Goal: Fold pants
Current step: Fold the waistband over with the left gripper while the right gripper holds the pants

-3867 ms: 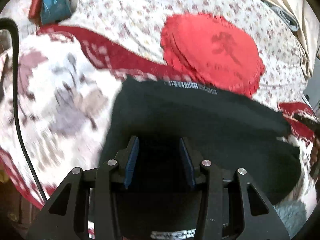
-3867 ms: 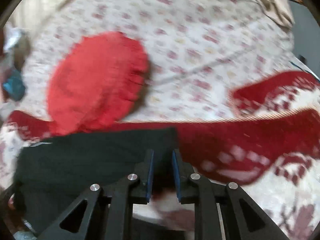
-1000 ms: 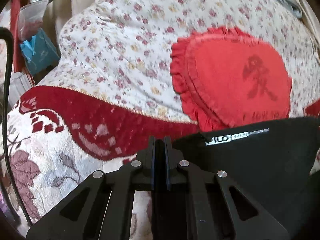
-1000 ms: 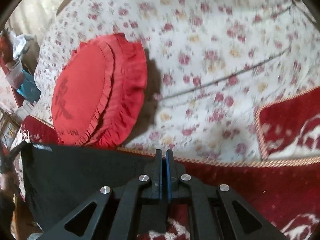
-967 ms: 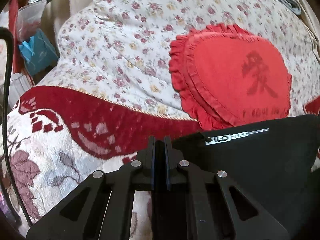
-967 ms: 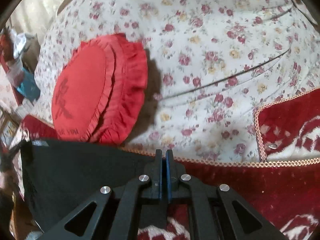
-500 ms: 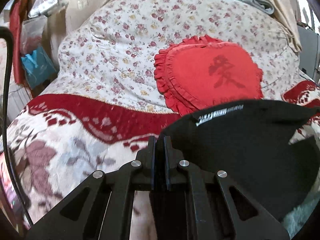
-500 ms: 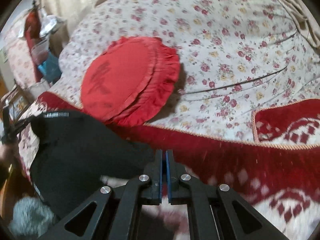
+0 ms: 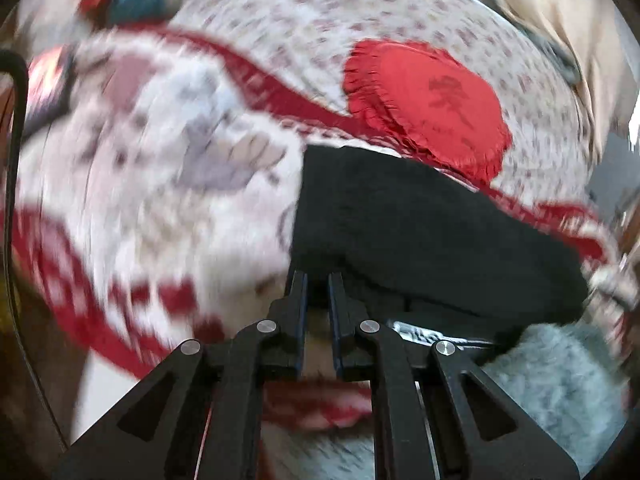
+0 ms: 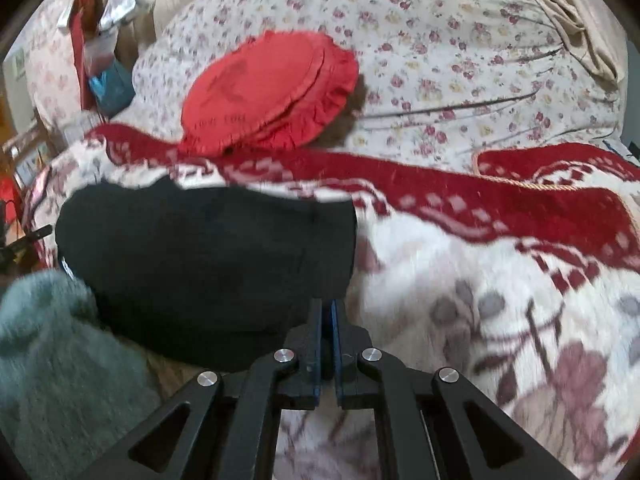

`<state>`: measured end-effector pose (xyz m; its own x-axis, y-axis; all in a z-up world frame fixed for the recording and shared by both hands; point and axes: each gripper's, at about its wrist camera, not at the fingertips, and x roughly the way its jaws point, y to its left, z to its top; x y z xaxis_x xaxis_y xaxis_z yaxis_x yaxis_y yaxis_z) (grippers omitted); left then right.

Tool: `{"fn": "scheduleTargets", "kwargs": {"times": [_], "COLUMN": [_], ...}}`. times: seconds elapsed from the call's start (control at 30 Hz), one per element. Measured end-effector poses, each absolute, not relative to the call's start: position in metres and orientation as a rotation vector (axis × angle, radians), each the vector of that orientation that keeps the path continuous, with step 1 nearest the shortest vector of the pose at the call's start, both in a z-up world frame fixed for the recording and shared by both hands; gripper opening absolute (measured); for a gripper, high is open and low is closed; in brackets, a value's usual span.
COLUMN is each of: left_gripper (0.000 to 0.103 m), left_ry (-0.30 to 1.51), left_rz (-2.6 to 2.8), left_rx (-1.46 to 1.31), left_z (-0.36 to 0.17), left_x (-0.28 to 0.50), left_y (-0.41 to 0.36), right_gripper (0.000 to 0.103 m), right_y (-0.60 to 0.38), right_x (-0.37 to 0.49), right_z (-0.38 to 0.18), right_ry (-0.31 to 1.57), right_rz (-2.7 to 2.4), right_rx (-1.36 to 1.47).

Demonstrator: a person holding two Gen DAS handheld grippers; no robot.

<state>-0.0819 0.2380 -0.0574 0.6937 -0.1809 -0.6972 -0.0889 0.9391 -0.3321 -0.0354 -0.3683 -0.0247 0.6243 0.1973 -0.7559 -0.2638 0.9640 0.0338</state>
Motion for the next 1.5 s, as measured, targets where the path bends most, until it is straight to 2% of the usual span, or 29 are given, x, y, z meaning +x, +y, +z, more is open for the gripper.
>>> {"fn": "scheduleTargets", "kwargs": {"times": [0.07,0.17,0.2,0.33,0.43,0.5,0.67,0.9,1.07,1.27,1.5], "left_gripper": [0.008,0.021,0.022,0.023,0.031,0.031,0.034,0.034,0.034,0.016,0.015], "left_ry": [0.804,0.812,0.817,0.828,0.842,0.855,0.772,0.743,0.740,0.750,0.763], "left_rz": [-0.067,-0.120,-0.142,-0.221,-0.215,-0.193,-0.213,-0.158,-0.134,-0.080,-0.073], "left_rx": [-0.465,-0.648,-0.715,-0.963,-1.079,-1.146,-1.264,-1.288,-1.211,-1.054,-1.027], "left_z": [-0.056,-0.056,-0.059,-0.073,-0.085,-0.094,-0.093,-0.096,-0.095,-0.083,-0.083], "left_x": [-0.089,-0.088,-0.085,-0.068,-0.056,-0.052,-0.043,-0.044,-0.045,-0.044,-0.044], "left_y": [0.244,0.248,0.248,0.247,0.250,0.253,0.265,0.270,0.262,0.250,0.249], "right_gripper": [0.003,0.003,0.003,0.004,0.004,0.004,0.004,0.004,0.004,0.004,0.005], "right_y": [-0.367,-0.368,-0.367,-0.365,-0.361,-0.358,-0.354,-0.364,-0.398,-0.428,-0.422], "right_x": [-0.043,-0.050,-0.051,-0.054,-0.055,-0.056,-0.058,-0.060,-0.063,-0.054,-0.034], "right_z": [-0.023,-0.016,-0.013,-0.006,-0.004,-0.004,-0.007,-0.007,-0.006,-0.040,-0.078], "right_ry": [0.847,0.818,0.807,0.773,0.771,0.771,0.780,0.772,0.770,0.855,0.922], "right_rz": [0.261,0.243,0.238,0.230,0.245,0.246,0.258,0.255,0.247,0.311,0.313], "right_rx": [-0.071,-0.017,0.005,0.093,0.127,0.128,0.144,0.232,0.464,0.827,1.039]}}
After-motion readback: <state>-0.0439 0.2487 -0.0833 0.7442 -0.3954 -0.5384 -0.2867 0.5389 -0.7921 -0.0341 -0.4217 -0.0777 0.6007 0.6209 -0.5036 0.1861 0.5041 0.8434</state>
